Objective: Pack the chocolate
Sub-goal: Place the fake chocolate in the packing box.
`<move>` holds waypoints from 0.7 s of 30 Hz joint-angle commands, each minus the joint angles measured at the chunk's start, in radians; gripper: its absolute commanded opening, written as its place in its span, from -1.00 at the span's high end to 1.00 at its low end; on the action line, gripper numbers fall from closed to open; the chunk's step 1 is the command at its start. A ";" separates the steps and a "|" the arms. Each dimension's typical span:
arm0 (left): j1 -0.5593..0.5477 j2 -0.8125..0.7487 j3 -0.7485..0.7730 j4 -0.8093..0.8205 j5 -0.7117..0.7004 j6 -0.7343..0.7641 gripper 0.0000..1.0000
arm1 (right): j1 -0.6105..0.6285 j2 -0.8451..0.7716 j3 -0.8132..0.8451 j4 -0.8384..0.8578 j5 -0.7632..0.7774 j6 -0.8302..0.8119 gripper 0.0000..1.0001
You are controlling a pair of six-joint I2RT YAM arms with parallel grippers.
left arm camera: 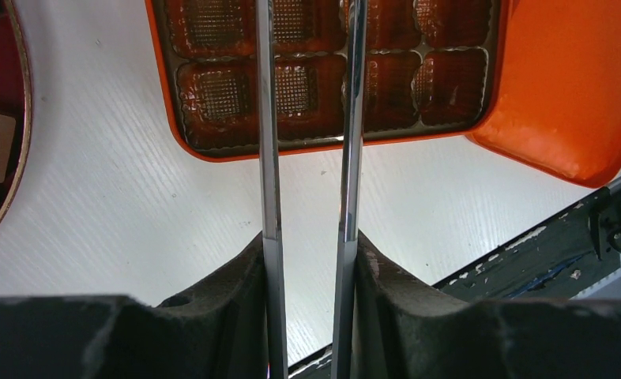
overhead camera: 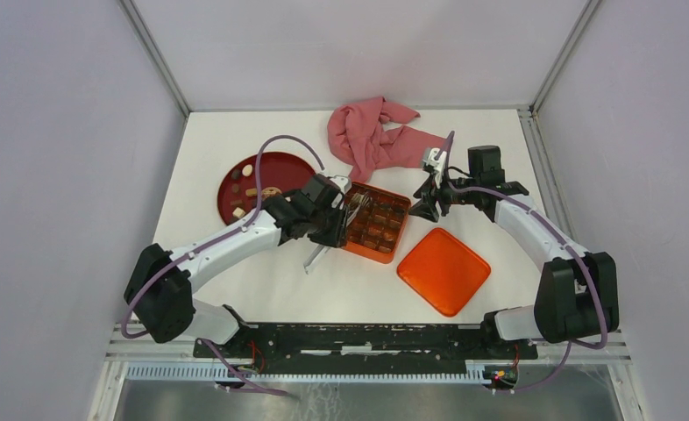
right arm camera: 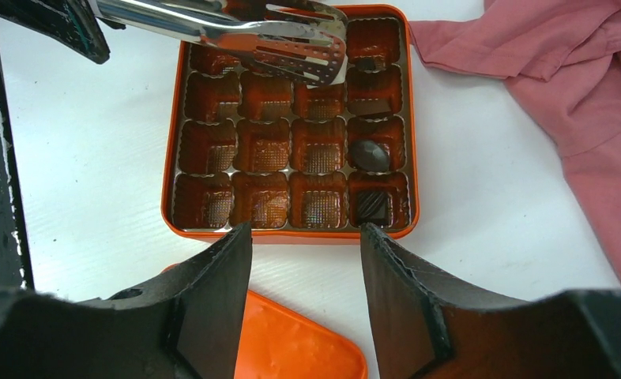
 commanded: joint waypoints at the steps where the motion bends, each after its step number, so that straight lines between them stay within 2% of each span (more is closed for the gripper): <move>1: -0.018 0.020 0.062 -0.019 -0.049 -0.007 0.96 | -0.003 -0.016 0.047 -0.008 -0.033 -0.044 -0.17; 8: -0.031 0.052 0.079 -0.025 -0.049 -0.006 0.88 | -0.003 -0.015 0.050 -0.017 -0.036 -0.053 -0.18; 21: -0.036 0.075 0.095 -0.042 -0.092 0.004 0.36 | -0.004 -0.003 0.054 -0.033 -0.043 -0.066 -0.19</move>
